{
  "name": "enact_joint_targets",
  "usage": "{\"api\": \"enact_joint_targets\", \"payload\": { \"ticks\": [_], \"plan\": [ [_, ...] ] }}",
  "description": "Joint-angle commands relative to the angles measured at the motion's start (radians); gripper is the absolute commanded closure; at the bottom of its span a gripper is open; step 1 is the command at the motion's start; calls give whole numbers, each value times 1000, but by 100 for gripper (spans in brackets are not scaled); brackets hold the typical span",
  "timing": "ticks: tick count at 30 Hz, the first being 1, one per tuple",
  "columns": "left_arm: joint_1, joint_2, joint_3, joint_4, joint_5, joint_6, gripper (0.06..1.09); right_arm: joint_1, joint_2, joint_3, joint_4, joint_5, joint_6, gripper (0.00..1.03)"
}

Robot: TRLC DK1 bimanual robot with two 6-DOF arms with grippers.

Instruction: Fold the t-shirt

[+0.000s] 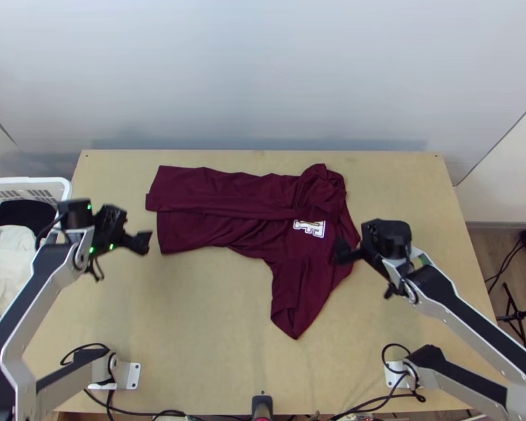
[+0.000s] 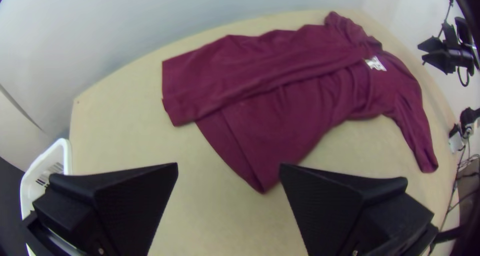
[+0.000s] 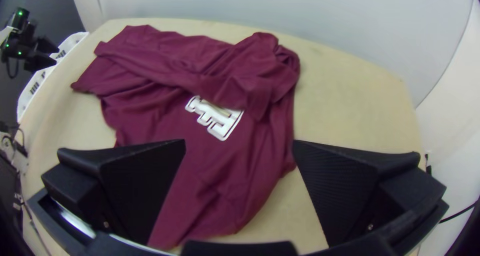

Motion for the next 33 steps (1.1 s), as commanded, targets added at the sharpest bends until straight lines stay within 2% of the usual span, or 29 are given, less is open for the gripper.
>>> {"api": "enact_joint_targets", "payload": {
  "ticks": [1,5,10,15,17,25,27,33],
  "plan": [
    [12,-121,-46,-259,79,88,10,14,-138,44,-297,-249,47,4],
    [11,1,-26,-242,99,32,10,66,-138,67,-404,-331,50,4],
    [-21,123,-19,-150,120,-11,10,90,-138,72,-445,-373,62,4],
    [-70,263,18,-87,120,-62,10,110,-139,72,-475,-393,62,4],
    [-83,300,26,-50,120,-86,10,120,-141,73,-488,-408,62,7],
    [-132,373,35,28,113,-172,11,130,-142,67,-501,-428,71,7],
    [-136,379,40,30,114,-188,16,132,-142,66,-501,-428,71,7],
    [-152,410,37,40,114,-206,20,133,-142,64,-501,-442,77,7]
  ]
}}
